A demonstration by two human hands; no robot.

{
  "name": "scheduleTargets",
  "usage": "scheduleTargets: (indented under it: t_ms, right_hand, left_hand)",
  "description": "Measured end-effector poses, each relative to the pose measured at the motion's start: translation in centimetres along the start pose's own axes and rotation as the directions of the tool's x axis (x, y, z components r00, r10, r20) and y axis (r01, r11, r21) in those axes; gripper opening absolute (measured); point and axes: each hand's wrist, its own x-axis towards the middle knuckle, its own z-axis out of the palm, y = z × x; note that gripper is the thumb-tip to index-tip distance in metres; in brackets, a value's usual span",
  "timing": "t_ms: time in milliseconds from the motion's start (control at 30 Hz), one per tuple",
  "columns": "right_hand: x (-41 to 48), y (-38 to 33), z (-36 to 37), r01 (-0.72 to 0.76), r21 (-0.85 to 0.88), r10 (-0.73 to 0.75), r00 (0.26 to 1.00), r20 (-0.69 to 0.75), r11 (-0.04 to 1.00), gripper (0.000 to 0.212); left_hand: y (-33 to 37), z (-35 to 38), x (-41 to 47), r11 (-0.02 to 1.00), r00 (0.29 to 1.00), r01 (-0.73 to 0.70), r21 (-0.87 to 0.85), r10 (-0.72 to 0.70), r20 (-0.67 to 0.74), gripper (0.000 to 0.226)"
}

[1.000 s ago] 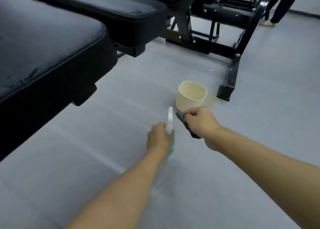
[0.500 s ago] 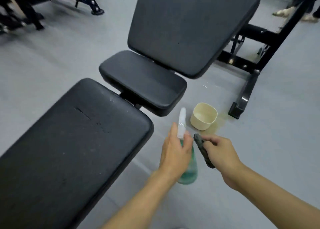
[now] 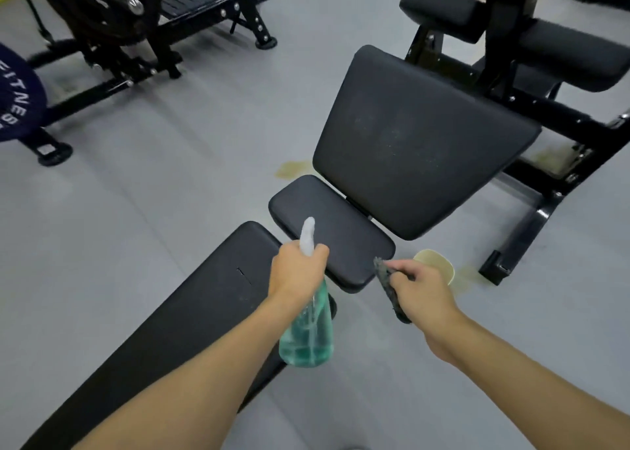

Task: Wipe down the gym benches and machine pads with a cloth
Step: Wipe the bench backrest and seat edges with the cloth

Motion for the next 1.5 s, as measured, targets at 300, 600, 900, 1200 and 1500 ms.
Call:
scheduleTargets:
  t_ms: [300, 600, 900, 1200, 1500]
  right_hand:
    - [2.0, -0.7, 1.6, -0.052, -0.054, 0.051, 0.999, -0.019, 0.997, 0.033]
    - [2.9, -1.3, 1.0, -0.092, -0.004, 0.091, 0.993, -0.072, 0.996, 0.032]
    - [2.2, -1.6, -1.6, -0.100, 0.029, 0.103, 0.985, -0.138, 0.995, 0.043]
    - [2.4, 0.4, -4.2, -0.130, 0.048, 0.137, 0.968, -0.211, 0.990, 0.031]
    - [5.5, 8.3, -9.0, -0.112, 0.036, 0.117, 0.969, -0.219, 0.993, 0.035]
  left_hand:
    - [-0.8, -1.0, 6.0, 0.967, 0.996, 0.063, 0.247, -0.078, 0.051, 0.043]
    - [-1.2, 1.0, 6.0, 0.949, 0.939, -0.073, 0.306, -0.038, 0.342, 0.053]
    - [-2.4, 4.6, 4.3, 0.892, 0.900, -0.106, 0.439, -0.102, 0.424, 0.058]
    - [-2.0, 9.3, 1.3, 0.956, 0.796, -0.203, 0.210, 0.036, 0.604, 0.025]
    - [-4.6, 20.5, -0.4, 0.931, 0.765, -0.360, 0.067, 0.253, 0.593, 0.043]
